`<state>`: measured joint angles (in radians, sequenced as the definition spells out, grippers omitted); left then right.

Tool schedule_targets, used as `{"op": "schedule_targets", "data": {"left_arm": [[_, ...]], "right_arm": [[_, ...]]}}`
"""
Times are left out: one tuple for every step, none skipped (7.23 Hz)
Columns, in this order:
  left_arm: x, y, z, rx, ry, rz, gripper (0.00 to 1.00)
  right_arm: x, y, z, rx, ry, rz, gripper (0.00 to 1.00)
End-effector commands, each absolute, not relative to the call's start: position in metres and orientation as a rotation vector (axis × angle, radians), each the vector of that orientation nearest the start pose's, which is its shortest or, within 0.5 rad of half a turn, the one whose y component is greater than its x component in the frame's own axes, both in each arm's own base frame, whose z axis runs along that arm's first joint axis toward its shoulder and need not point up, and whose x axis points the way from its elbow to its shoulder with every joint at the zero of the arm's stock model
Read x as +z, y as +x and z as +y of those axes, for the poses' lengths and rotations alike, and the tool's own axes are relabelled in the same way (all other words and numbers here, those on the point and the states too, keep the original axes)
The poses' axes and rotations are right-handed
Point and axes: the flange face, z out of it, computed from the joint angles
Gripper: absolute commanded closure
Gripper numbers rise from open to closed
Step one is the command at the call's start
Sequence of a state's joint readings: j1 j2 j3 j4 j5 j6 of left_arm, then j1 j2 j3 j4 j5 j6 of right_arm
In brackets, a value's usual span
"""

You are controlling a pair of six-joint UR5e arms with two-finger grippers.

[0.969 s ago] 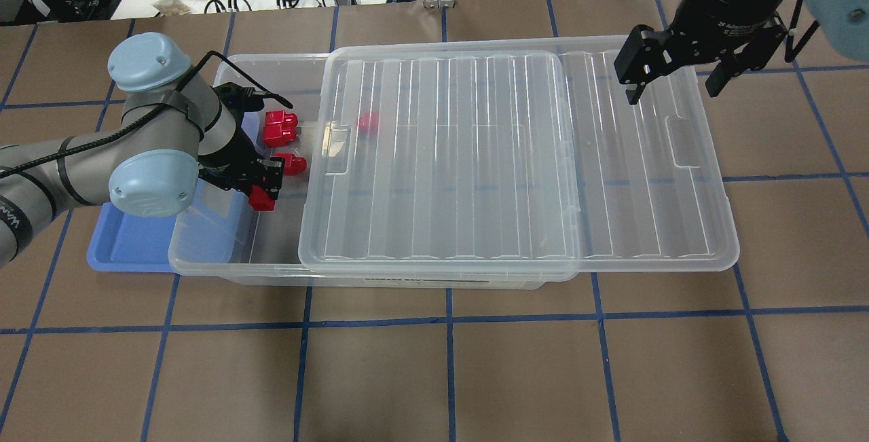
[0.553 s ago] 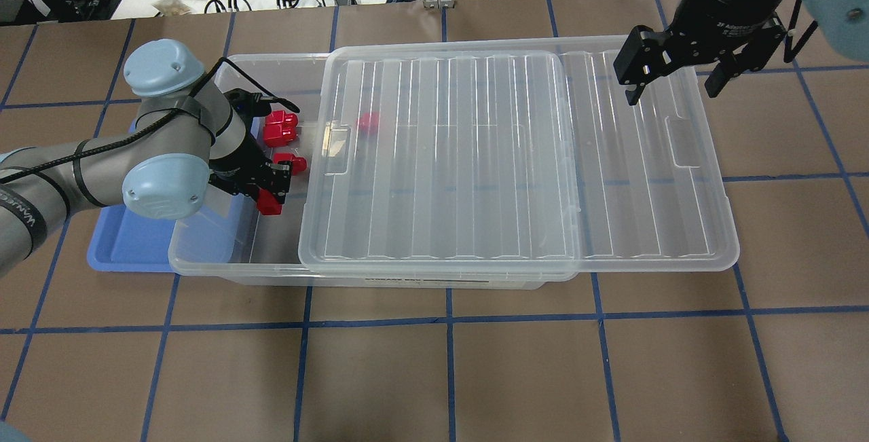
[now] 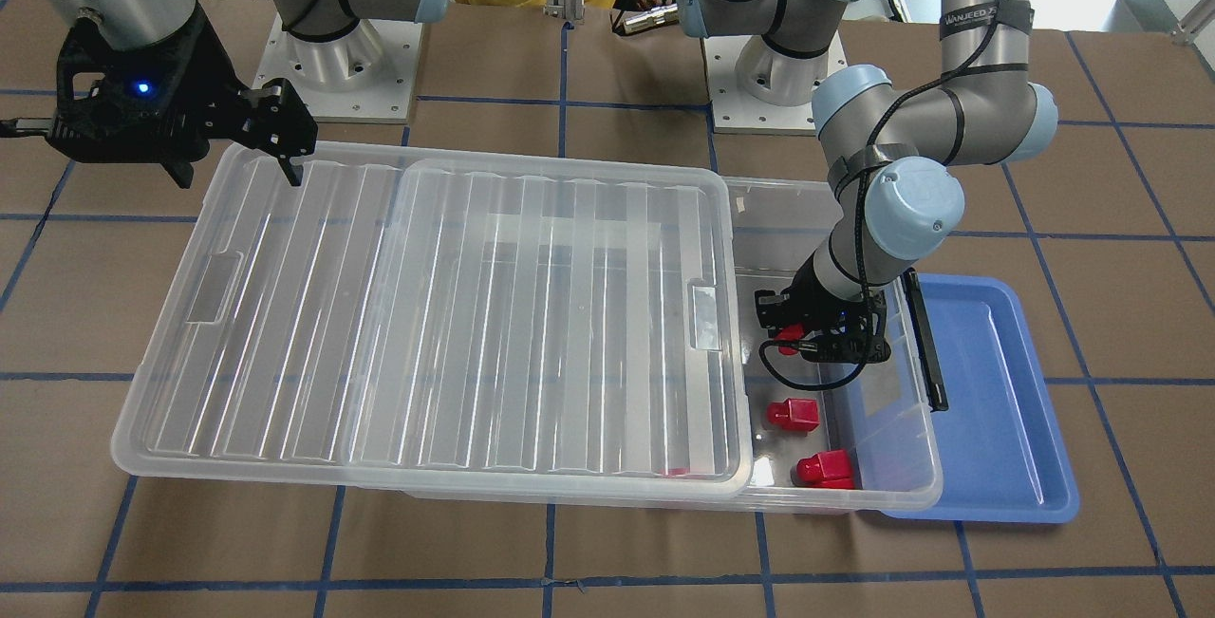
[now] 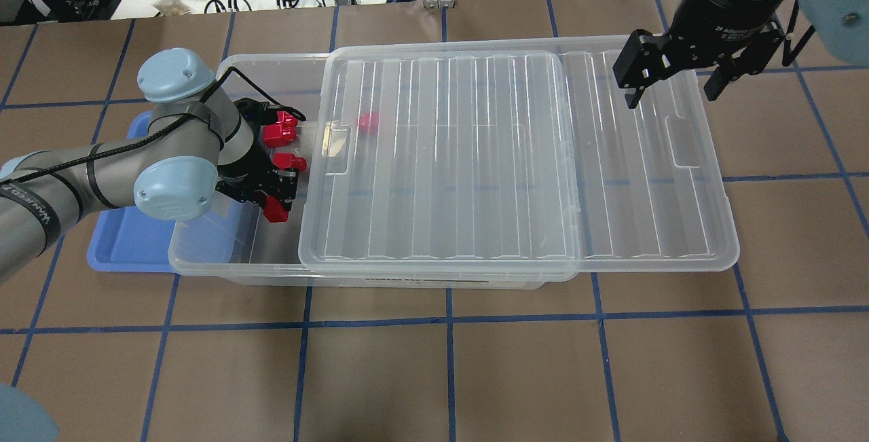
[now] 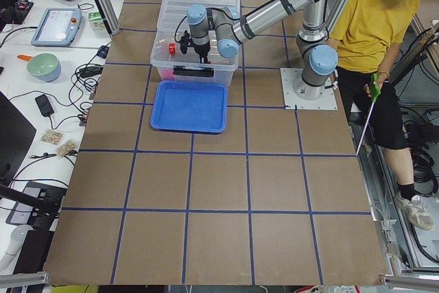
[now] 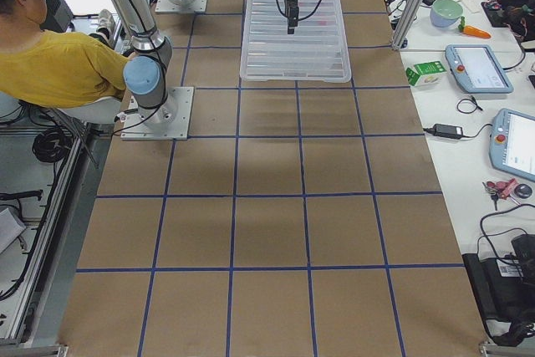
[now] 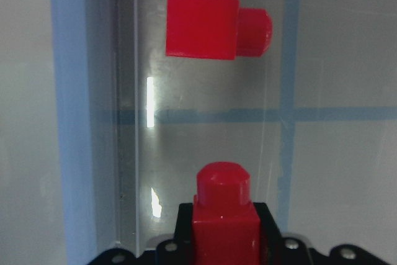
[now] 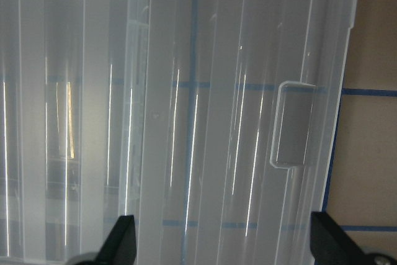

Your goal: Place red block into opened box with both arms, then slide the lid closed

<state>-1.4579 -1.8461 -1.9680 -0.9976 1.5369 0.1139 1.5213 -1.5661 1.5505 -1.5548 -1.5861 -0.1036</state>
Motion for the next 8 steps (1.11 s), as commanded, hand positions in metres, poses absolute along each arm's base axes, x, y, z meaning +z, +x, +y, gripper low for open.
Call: {"op": "schedule_targets", "data": {"left_arm": [[0.213, -0.079, -0.525, 0.169, -0.001, 3.185, 0.47], [0.213, -0.078, -0.526, 0.164, 0.002, 3.183, 0.33], [0.215, -0.077, -0.528, 0.154, -0.003, 3.183, 0.26], [0.220, -0.076, -0.530, 0.135, -0.005, 3.181, 0.23], [0.232, -0.076, -0.531, 0.099, 0.003, 3.177, 0.17], [0.257, -0.074, -0.537, 0.035, 0.004, 3.166, 0.05], [0.288, -0.078, -0.540, 0.037, 0.014, 3.166, 0.03], [0.329, -0.079, -0.543, 0.023, 0.017, 3.166, 0.00]], "right_arm": [[0.494, 0.107, -0.500, 0.002, -0.085, 3.156, 0.00], [0.494, 0.107, -0.500, 0.004, -0.087, 3.157, 0.00], [0.494, 0.107, -0.500, 0.000, -0.085, 3.157, 0.00], [0.494, 0.107, -0.500, 0.000, -0.087, 3.157, 0.00], [0.494, 0.107, -0.501, -0.010, -0.085, 3.158, 0.00], [0.494, 0.106, -0.501, -0.012, -0.085, 3.158, 0.00], [0.492, 0.100, -0.505, -0.010, -0.068, 3.155, 0.00], [0.486, 0.096, -0.510, 0.009, -0.073, 3.156, 0.00]]}}
